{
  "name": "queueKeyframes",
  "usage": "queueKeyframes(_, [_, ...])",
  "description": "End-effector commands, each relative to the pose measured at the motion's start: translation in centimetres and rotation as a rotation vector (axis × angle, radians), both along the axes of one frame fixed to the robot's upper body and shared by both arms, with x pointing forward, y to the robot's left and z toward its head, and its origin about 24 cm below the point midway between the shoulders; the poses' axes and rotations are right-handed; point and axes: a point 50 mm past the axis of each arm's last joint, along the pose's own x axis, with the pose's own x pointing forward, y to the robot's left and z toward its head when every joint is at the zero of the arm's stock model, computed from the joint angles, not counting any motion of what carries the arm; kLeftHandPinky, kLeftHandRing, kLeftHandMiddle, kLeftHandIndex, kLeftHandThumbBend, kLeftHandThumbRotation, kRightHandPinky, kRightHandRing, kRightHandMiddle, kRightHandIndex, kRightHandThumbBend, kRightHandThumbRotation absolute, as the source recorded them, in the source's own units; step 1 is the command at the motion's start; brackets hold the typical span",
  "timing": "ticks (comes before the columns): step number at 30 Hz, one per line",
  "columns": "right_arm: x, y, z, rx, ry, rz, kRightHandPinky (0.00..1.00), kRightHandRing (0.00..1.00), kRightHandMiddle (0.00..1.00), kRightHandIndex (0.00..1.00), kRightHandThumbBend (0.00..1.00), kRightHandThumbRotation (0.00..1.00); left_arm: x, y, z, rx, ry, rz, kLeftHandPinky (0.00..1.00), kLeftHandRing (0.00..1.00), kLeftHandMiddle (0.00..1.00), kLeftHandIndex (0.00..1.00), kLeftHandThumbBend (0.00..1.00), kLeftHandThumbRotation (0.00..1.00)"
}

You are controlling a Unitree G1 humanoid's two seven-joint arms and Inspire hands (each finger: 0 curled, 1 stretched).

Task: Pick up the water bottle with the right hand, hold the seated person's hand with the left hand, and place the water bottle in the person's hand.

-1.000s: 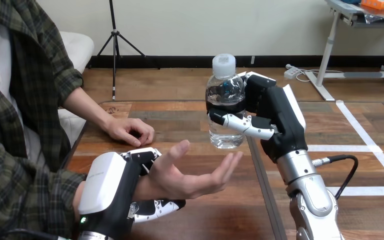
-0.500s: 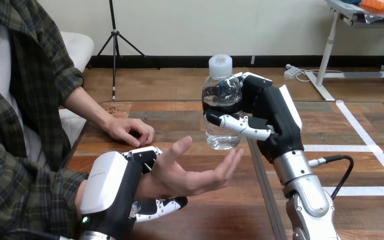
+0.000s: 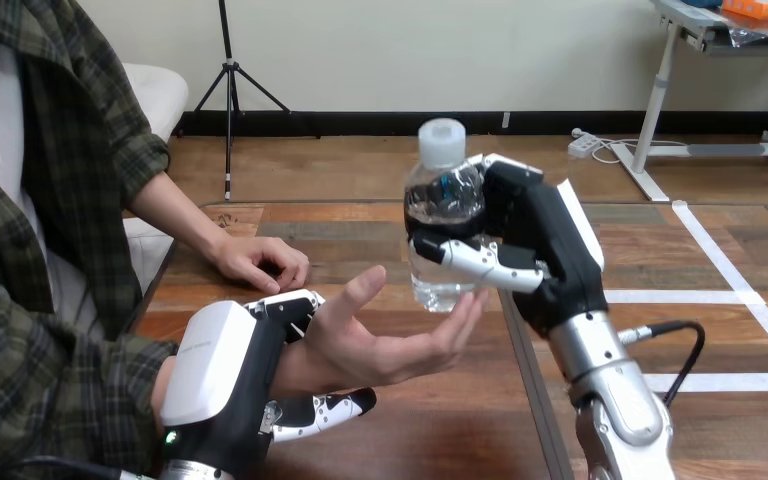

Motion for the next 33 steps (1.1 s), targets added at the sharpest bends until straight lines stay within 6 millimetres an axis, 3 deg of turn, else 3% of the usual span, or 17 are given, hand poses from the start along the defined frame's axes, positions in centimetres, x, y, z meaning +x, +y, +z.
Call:
queueKeyframes(1, [0.2, 0.1, 1.8, 0.033, -0.084, 0.003, 0.33, 0.4, 0.45, 0.47, 0.65, 0.0, 0.7, -1.8, 1.8, -0.037, -0.092, -0.073, 0.31, 0.39, 0.44, 0.46, 0.79, 0.0])
queueKeyframes(33, [-1.8, 0.8, 0.6, 0.043, -0.044, 0.094, 0.34, 0.39, 0.44, 0.46, 0.67, 0.0, 1.0, -1.9, 1.9, -0.022, -0.095, -0.067, 0.32, 0.4, 0.46, 0.48, 0.81, 0.0])
